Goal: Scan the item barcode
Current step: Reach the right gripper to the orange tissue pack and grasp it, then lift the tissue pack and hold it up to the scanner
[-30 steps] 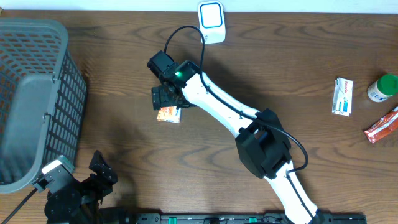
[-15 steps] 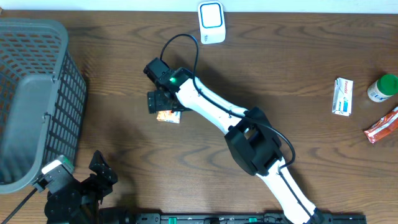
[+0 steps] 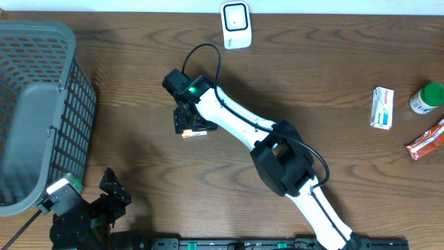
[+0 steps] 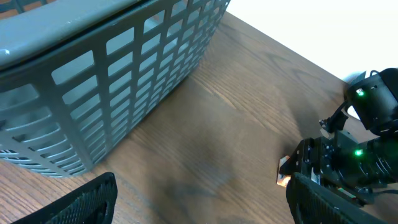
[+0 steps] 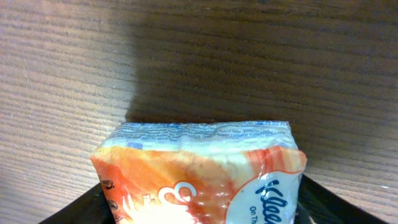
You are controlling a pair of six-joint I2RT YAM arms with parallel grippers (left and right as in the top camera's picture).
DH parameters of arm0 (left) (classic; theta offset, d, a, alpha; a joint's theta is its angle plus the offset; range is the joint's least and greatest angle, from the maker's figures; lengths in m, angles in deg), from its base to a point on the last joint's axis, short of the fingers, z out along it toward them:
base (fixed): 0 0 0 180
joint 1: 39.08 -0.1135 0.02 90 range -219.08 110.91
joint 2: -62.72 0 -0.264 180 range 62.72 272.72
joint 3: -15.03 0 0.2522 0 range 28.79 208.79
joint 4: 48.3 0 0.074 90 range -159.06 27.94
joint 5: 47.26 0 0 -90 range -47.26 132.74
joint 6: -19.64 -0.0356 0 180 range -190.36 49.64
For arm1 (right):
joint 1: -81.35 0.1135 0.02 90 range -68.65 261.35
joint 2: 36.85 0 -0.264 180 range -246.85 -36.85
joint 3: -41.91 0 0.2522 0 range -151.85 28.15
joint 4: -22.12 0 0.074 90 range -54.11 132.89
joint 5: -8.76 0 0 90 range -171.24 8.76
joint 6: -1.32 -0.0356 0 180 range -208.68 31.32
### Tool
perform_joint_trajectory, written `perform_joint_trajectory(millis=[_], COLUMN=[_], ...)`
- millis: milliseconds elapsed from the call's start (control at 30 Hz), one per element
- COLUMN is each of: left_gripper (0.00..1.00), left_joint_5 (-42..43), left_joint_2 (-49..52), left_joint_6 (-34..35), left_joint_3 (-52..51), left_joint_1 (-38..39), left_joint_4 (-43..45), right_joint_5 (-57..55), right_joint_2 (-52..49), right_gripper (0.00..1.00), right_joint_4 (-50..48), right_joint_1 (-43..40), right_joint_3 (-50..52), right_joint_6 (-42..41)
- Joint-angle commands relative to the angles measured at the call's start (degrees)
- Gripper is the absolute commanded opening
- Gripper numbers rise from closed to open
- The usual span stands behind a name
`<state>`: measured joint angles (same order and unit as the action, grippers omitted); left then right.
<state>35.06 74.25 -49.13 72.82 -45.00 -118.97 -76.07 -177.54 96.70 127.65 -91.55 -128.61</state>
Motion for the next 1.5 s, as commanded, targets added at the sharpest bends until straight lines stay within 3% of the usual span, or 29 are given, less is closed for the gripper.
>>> perform_joint_trajectory(millis=[0,167,400,567,733,900,1233,1467], left_gripper=[0.87,0.87,0.87,0.87,0.87,0.87,0.87,0.87], left_joint_5=[-0.48,-0.48,-0.48,-0.48,-0.48,-0.48,-0.48,-0.48], left_joint_2=[-0.04,-0.04,-0.04,-0.04,-0.04,-0.04,-0.04,-0.04], left_joint_6=[0.50,0.50,0.50,0.50,0.50,0.50,0.50,0.50], left_joint_3=[0.00,0.00,0.00,0.00,0.00,0.00,0.00,0.00], left_joint_1=[-0.24,-0.24,-0.24,-0.24,-0.24,-0.24,-0.24,-0.24], left_joint_4=[-0.09,-0.09,-0.11,-0.09,-0.09,-0.11,-0.09,-0.09], right_joint_5=[0.70,0.24,-2.38,4.07,10.75,16.41,16.02,11.56], right_joint_2=[-1.81,-1.33,-0.26,-0.26,-0.26,-0.26,-0.26,-0.26], right_gripper=[0.67,0.65,0.66,0.62,0.61,0.62,0.62,0.63], right_joint_4=[0.24,2.34,16.59,29.77,36.37,36.52,36.28,28.94], right_joint_1=[0.17,-0.81,-4.39,-8.66,-14.10,-18.36,-20.61,-21.31], right_joint_3=[0.26,-1.66,-11.43,-18.08,-19.04,-18.88,-18.88,-18.88], right_joint_6=[1.16,4.00,6.67,12.57,19.02,22.25,24.37,24.55])
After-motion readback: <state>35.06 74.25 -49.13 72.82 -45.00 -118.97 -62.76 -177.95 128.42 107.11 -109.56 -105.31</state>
